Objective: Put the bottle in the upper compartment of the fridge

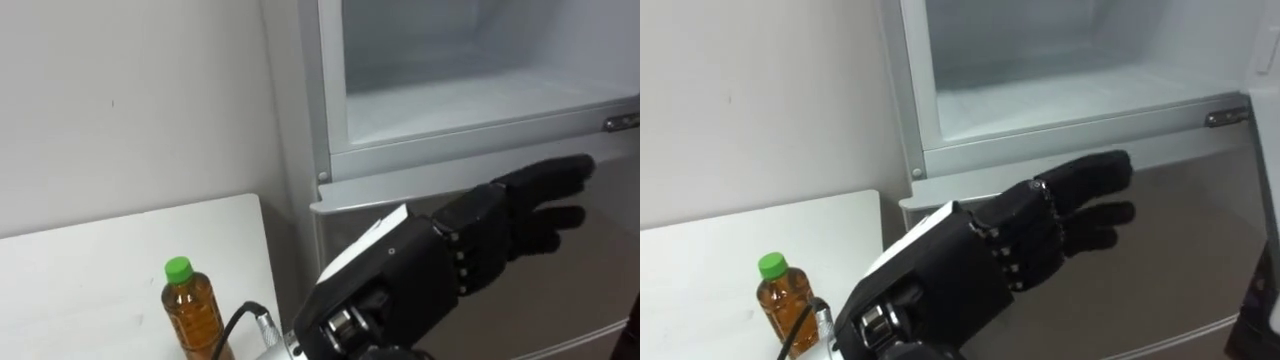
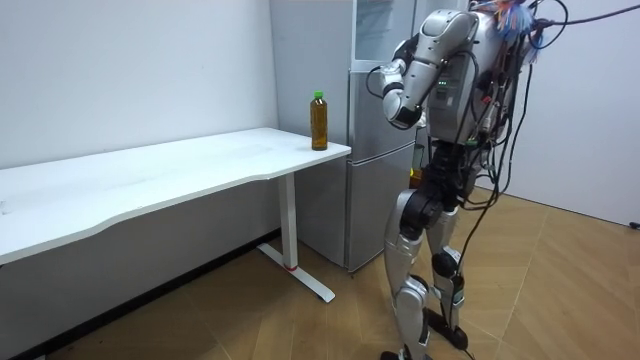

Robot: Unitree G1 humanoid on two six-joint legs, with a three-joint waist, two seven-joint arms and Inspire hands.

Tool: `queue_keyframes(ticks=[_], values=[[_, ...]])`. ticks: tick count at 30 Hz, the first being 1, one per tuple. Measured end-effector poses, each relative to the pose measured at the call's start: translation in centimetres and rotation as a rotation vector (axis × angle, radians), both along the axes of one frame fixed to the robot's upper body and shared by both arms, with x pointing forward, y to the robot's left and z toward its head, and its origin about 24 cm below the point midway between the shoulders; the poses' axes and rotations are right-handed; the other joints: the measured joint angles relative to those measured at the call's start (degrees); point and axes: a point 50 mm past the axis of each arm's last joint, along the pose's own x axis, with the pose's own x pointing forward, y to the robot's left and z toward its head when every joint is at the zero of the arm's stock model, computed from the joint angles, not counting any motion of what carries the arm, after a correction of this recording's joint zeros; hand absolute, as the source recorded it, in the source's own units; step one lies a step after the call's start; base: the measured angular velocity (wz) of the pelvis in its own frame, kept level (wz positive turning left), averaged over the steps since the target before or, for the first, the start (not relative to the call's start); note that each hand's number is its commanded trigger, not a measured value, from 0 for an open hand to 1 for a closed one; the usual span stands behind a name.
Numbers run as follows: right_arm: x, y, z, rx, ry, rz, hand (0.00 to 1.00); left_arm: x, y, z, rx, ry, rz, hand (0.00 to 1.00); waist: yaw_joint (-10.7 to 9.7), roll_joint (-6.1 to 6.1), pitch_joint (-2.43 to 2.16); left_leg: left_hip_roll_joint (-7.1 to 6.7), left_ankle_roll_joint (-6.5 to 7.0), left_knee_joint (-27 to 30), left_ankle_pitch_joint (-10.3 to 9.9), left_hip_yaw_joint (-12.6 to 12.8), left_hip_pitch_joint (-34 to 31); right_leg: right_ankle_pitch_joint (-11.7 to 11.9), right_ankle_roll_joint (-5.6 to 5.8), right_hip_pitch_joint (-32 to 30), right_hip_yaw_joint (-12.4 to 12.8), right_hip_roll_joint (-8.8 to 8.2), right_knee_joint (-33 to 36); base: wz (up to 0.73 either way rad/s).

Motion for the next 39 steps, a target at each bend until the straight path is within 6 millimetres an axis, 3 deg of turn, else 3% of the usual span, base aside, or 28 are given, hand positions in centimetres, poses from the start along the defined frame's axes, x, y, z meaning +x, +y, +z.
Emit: queue_keyframes(ticks=[9, 21, 26, 33, 39], values=[[-0.4, -0.2, 0.0, 0.015, -0.008, -0.03, 0.0, -0.1, -0.2, -0.1, 0.011, -0.004, -0.017, 0.0, -0.68, 0.61, -0.4, 0.26, 0.0, -0.07, 0.0, 1.08, 0.49, 0.06, -0.09, 0.07, 0.69, 0.12, 0.09, -0.04], [-0.3, -0.1, 0.0, 0.032, -0.017, -0.022, 0.0, -0.2, -0.2, -0.1, 0.016, -0.009, -0.033, 0.0, -1.51, 0.75, -0.49, 0.57, -0.02, -0.08, 0.01, 1.71, 0.75, 0.26, -0.29, -0.1, 1.08, 0.36, 0.23, -0.01], [-0.3, -0.2, 0.1, 0.033, -0.018, -0.021, 0.0, -0.2, -0.2, -0.1, 0.016, -0.01, -0.033, 0.0, -1.57, 0.81, -0.48, 0.63, -0.02, -0.16, 0.0, 2.96, 1.5, 0.3, -0.21, -0.13, 2.63, 0.41, 0.0, -0.14], [-0.1, -0.5, 0.2, 0.046, -0.033, -0.043, 0.0, -0.1, -0.4, 0.5, 0.021, -0.045, -0.053, 0.0, -3.21, 1.27, -0.42, 0.66, -0.02, -1.13, 0.01, 4.34, 1.77, 0.47, -0.1, -1.0, 4.13, 0.53, 0.06, -0.11], [-0.1, -0.8, 0.2, 0.027, -0.029, -0.062, 0.0, 0.0, -0.8, 1.2, 0.031, -0.077, -0.077, 0.0, -3.58, 1.44, -0.46, 1.33, -0.03, -1.14, 0.0, 7.35, 1.61, 1.0, -0.41, -2.78, 7.15, 1.11, 0.04, -0.28]])
